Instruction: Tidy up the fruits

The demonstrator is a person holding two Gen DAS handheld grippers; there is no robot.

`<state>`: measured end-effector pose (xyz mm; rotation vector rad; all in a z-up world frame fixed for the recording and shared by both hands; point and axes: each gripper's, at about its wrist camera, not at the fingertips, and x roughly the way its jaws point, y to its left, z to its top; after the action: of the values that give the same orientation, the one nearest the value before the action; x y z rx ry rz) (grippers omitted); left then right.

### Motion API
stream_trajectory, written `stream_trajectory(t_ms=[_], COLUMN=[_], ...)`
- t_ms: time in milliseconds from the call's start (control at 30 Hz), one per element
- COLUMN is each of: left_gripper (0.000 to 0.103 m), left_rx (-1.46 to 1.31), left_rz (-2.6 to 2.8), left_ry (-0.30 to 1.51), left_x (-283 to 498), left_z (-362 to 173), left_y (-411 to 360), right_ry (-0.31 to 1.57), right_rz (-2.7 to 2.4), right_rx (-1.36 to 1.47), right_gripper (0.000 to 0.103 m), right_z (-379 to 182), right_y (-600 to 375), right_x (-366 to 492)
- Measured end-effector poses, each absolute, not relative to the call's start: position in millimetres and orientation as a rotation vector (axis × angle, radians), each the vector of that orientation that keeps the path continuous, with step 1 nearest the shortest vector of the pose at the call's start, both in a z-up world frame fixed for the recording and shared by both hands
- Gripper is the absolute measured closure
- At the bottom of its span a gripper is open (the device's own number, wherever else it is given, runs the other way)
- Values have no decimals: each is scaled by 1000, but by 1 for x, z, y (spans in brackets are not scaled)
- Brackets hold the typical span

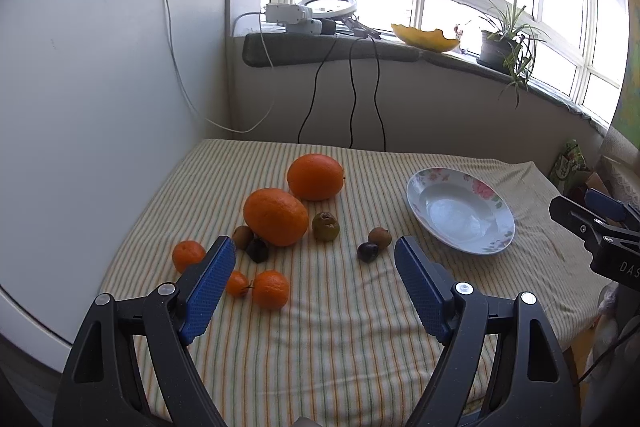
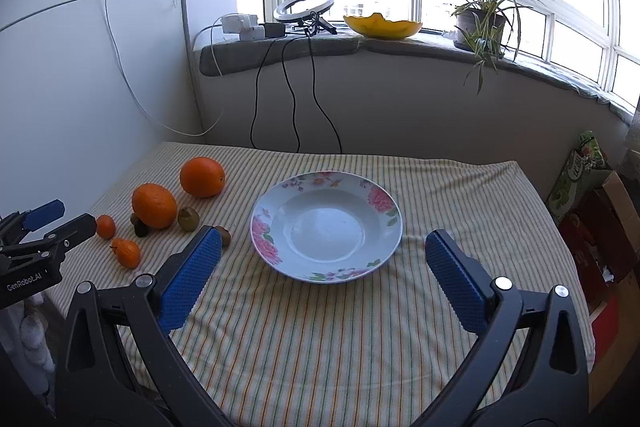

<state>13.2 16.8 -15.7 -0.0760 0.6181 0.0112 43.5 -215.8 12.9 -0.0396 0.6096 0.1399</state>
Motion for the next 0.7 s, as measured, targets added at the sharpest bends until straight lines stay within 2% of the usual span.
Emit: stream_trajectory(t_ms=[367,700], left_gripper=[21,23], left_rx=[-96,-145], left_rz=[-2,-61], left_ry=[648,725], left_x=[37,74], left_z=[-32,-56], left_y=[40,80], right_ry=[649,776], right_rz=[205,418], right_rx=[-42,-23], right_gripper=[0,0], right_z=[6,-6], right_y=[-199,-155], right_x=[73,133])
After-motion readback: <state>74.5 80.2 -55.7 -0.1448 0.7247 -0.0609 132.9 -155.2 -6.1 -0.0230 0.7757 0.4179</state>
